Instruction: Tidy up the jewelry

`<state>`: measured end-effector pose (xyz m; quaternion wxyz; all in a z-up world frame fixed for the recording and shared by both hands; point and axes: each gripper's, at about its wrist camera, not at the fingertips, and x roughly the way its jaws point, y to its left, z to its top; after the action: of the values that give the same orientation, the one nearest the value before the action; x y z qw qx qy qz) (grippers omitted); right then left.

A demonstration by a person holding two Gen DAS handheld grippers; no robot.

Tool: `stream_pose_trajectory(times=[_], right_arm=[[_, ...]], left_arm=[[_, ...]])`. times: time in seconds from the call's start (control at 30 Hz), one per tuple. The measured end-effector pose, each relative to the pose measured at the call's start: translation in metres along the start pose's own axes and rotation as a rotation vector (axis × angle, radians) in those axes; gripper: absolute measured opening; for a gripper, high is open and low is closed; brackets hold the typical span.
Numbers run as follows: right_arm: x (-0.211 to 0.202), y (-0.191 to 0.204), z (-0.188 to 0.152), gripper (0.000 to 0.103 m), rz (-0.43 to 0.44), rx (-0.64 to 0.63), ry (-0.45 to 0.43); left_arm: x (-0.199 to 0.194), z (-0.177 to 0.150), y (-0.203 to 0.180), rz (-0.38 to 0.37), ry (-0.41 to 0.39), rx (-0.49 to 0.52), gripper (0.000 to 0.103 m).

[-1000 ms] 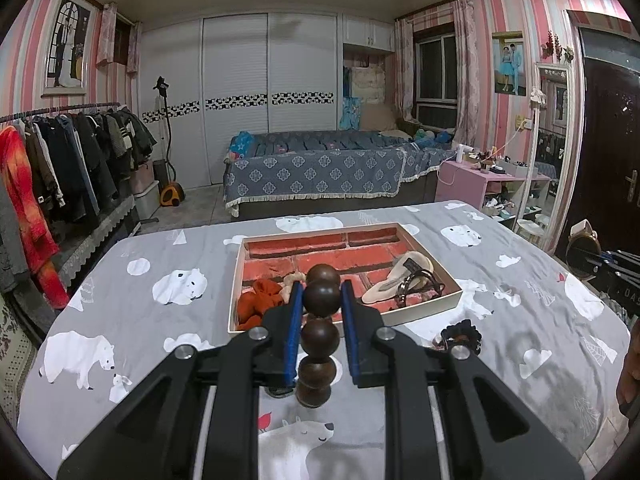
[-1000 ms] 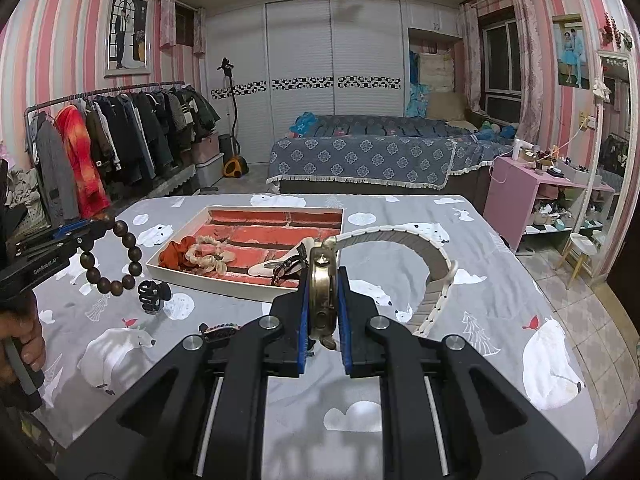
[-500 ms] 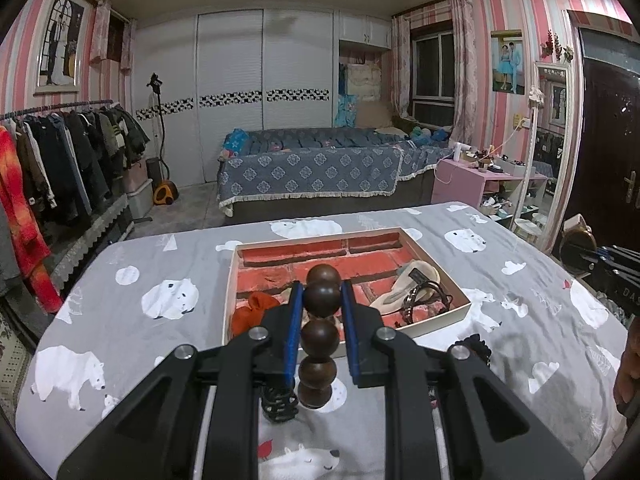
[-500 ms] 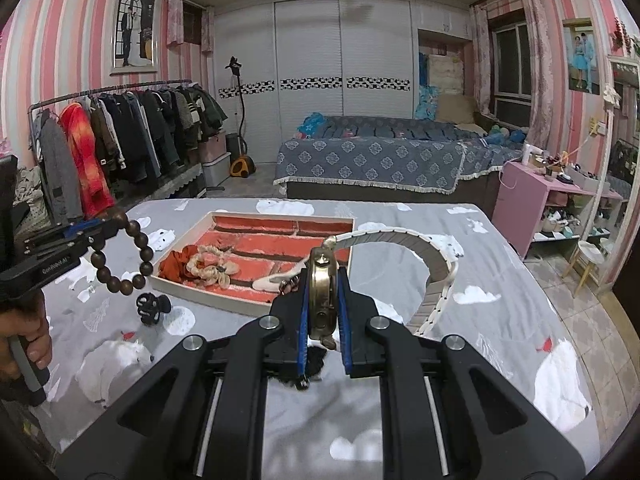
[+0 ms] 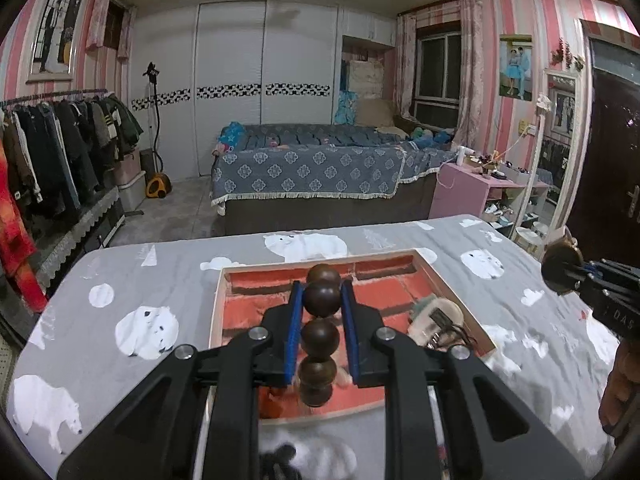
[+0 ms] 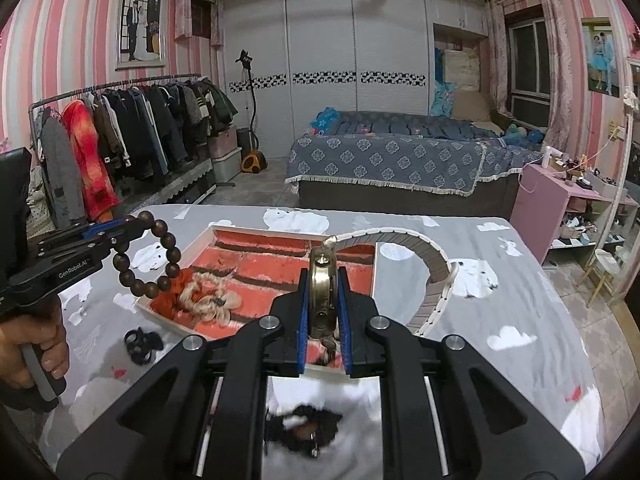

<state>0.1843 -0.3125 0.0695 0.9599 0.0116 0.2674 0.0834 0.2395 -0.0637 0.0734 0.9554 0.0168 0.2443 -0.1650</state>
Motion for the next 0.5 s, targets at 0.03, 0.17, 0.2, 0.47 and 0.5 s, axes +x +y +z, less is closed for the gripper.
stream_pose_trajectory(times=[0.03, 0.17, 0.2, 0.47, 0.5], right_arm=[[0.009, 0.000, 0.003, 0.013, 0.009, 0.003, 0.007], [0.057, -0.006, 0.018, 0.013, 0.033, 0.004, 0.047], [0.071, -0.008, 0.021, 0.013, 0.037, 0.010, 0.066], [0.184, -0.013, 0.027, 0.013, 0.045, 0.028, 0.276], [0.195, -0.013, 0.027, 0.013, 0.054, 0.037, 0.303]], left_arm=[[0.007, 0.001, 0.001, 0.007, 0.005, -0.001, 0.019], [0.053, 0.004, 0.014, 0.006, 0.087, -0.037, 0.019], [0.064, 0.004, 0.018, -0.001, 0.111, -0.052, 0.019], [0.140, 0.000, 0.028, 0.038, 0.272, -0.059, 0.019], [0.145, -0.002, 0.029, 0.039, 0.289, -0.064, 0.019]])
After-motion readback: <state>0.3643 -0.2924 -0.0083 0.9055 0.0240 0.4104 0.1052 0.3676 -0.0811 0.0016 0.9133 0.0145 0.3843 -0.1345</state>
